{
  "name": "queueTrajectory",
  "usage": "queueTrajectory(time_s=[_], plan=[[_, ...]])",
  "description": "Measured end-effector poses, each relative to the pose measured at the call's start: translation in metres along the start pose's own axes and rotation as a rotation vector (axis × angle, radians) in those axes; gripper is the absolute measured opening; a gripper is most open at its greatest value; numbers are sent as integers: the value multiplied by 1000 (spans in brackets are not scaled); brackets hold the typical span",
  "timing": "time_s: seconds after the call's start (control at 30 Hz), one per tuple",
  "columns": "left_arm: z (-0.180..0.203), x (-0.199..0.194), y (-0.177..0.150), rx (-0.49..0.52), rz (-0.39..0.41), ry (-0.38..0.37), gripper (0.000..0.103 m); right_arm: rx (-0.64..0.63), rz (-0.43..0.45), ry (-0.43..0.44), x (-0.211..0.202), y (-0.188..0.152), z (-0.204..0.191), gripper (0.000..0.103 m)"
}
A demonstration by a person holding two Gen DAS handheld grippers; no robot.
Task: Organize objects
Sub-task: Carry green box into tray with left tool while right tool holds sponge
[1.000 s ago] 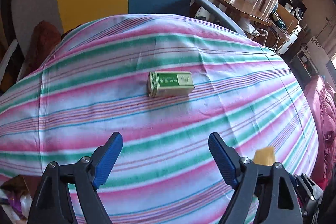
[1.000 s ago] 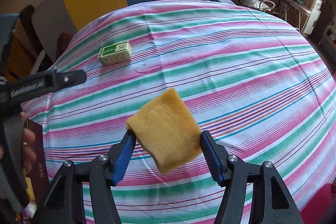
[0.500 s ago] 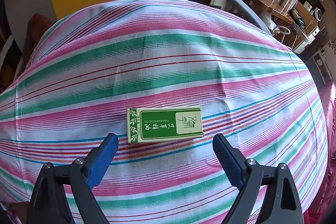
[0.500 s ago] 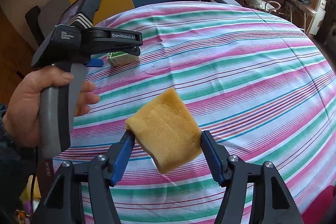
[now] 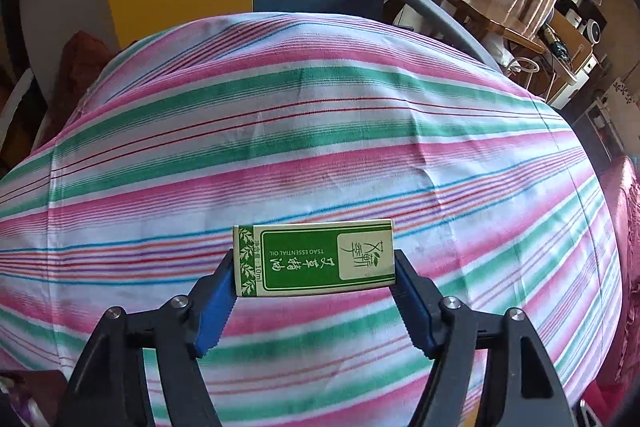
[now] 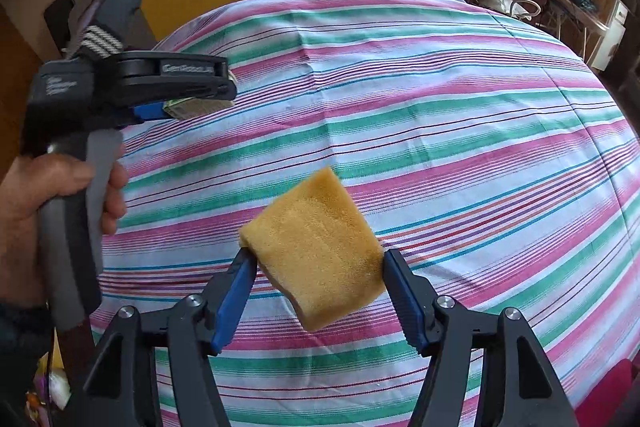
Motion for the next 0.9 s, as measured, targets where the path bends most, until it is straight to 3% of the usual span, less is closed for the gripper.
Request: queueTrajectory(time_s=[0.17, 0.4, 0.63, 0.9], plan=[[3, -54, -45, 62, 27, 14, 73, -42, -18, -11, 8, -2, -7, 66], [0, -122, -96, 66, 61, -16, 73, -133, -20, -28, 14, -5, -24, 65], [6, -181, -136, 164, 137, 47, 73, -200, -4, -69, 18, -11, -31, 64], [-8, -229, -183, 186, 204, 94, 73, -226, 17, -89, 18, -15, -36, 61]])
Point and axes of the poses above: each gripper's, at about its wrist camera, not at the fingertips, and x roughly the way its jaws point, z to its right, y to its top, the point moved 4 cm from there along x, roughly the way its jaws point, and after that the axes turned 12 degrees about -y, right-handed, at the moved point
